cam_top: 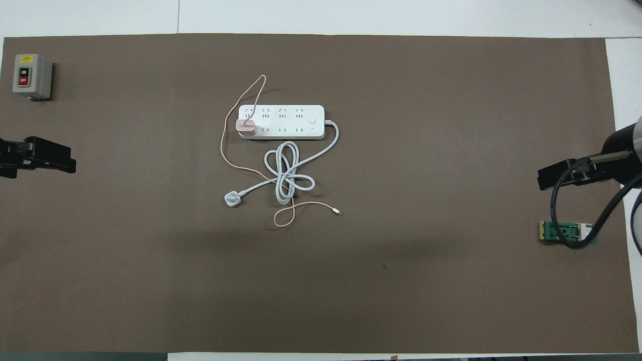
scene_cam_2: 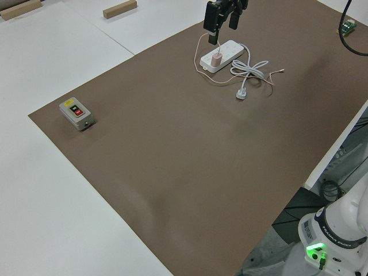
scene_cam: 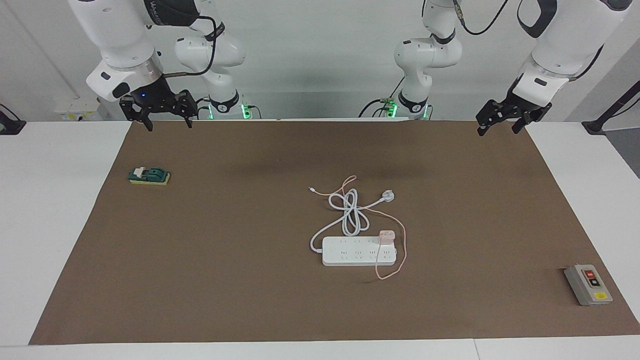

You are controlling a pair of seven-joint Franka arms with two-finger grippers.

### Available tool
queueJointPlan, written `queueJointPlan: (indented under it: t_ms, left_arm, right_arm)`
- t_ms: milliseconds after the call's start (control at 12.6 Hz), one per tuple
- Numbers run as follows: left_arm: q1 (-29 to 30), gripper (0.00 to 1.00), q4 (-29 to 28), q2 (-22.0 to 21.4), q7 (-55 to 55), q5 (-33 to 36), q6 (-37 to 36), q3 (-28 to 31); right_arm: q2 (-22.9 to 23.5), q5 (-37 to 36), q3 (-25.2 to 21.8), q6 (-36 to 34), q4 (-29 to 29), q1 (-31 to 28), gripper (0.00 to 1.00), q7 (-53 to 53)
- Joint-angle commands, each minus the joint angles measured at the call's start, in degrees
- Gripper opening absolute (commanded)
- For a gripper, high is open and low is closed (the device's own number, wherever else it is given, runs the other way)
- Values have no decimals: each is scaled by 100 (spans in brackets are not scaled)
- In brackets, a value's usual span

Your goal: Unplug charger and place it aside

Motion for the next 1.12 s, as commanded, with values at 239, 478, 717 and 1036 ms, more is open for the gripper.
queueJointPlan:
  t_ms: [239,478,717,1036]
  left_arm:
    - [70,100,-236,-192,46,93,154,-40]
    - [8,100,-315,-192,-260,84,485,-23]
    - [-306,100,-394,9,-2049,75,611,-14]
    - [-633,100,-421,159,-3636,84,1076,-22]
  right_arm:
    - [-67,2,10,134,-30,-76,100,-7]
    - [-58,2,2,152,14,-120,100,-16]
    - [-67,37,2,161,14,-120,100,-33]
    - [134,790,36,529,-161,-6,100,1419]
